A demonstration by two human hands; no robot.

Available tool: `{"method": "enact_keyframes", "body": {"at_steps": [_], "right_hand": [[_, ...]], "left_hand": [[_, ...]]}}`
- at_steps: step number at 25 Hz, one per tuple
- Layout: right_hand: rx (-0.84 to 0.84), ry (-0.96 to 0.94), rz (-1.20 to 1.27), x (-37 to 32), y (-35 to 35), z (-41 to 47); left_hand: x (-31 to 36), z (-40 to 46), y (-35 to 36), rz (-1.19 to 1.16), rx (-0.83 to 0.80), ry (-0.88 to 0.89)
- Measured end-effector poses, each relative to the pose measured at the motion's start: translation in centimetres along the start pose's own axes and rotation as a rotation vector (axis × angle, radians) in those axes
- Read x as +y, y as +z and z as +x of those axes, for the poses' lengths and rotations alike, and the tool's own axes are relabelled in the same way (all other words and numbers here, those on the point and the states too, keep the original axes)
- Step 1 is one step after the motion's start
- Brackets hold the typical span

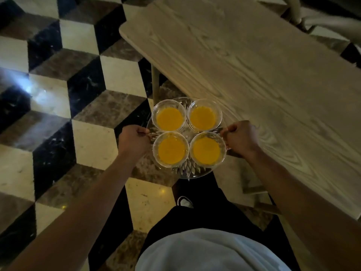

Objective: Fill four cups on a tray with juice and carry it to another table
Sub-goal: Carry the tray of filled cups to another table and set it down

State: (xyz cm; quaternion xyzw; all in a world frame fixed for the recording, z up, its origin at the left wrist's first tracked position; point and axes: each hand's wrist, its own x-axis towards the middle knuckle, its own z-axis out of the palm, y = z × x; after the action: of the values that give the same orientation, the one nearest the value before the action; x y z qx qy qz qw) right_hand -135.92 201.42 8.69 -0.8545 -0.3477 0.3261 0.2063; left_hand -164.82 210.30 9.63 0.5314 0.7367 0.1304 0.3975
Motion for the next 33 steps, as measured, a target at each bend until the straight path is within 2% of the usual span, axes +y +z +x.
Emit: {"method": "enact_keyframes", "body": {"at_steps": [13,16,23,33], "right_hand": [[0.068,0.114,0.082,-3.2,-6.0,12.0],[0.118,0.151,0.101,-3.5,-7.5,14.1],[0.196,0.293,0.172,-3.1,-9.7,17.1],[0.364,0.507,0.259,-3.8,-10.4,18.3]], "left_hand": [[14.5,10.9,4.3,0.145,-0.106,0.157],[17.7,12.6,5.6,0.088,-0.159,0.163],[23.5,16.4,8.6,0.082,-0.264,0.244],[31.3,22.1,12.2,0.204,-0.453,0.402]]}}
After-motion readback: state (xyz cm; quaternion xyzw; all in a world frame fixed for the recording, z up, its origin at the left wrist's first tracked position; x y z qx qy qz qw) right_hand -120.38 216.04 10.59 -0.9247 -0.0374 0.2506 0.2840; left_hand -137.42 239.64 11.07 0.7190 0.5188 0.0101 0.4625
